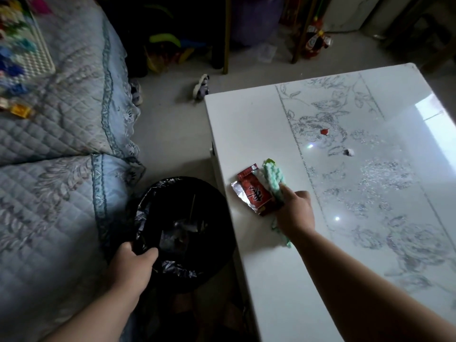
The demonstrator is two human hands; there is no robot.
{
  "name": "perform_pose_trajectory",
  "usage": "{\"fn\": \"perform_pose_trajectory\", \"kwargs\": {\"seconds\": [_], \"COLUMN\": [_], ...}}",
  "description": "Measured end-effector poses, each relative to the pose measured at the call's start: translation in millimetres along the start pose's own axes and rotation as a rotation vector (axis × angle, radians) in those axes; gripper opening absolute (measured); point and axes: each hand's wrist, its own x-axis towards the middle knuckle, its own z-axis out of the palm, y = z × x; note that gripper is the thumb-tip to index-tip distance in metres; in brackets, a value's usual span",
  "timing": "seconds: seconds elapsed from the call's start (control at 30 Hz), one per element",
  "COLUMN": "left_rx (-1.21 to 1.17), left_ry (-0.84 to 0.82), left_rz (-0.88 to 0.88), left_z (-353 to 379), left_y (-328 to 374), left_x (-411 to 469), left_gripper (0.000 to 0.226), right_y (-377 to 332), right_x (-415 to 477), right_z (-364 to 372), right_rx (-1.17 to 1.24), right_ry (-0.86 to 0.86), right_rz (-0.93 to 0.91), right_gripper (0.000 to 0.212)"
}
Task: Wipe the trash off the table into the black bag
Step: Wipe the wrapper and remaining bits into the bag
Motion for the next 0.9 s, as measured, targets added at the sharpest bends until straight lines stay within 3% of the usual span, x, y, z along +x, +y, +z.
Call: {"fn": "perform_pose_trajectory", "kwargs": {"seconds": [0.27,0.33,0.43,0.57,0.73,0.9], "left_rx": [0.170,0.195,0.211,0.260,0.260,0.277], "left_ry": [0.013,0.012,-0.006,-0.054,-0.127,-0.174], "left_rz": [0.085,0.127,0.155,0.160,0.137,0.156], "left_z": [4.5,5.2,5.9,4.3,-1.1,-0.9], "left_y": [17.4,27.1,39.0,45.4,54.3,75.0], "left_x": [17.4,21.7,31.2,39.7,47.2,53.5], "left_gripper": [0.027,0.026,0.028,0.028,0.032,0.026], "right_y": [-20.5,-27.4,-36.7,-51.4,-63.9,-31.8], "right_x": [-28.6,-41.8,-57.5,-67.2,-46.5,-1.3], "right_z": [46.3,60.6,83.1,97.8,53.0,-34.3], "right_rx": [-0.173,-0.195,-0.240,-0.279,-0.127,-0.002], "right_ry": [-0.027,-0.145,-0.277,-0.279,0.012,0.318], "right_rz": [-0.219,-0.293,-0.371,-0.372,-0.303,0.036], "right_gripper": [0.028,0.027,0.042,0.058,0.047,0.057]}}
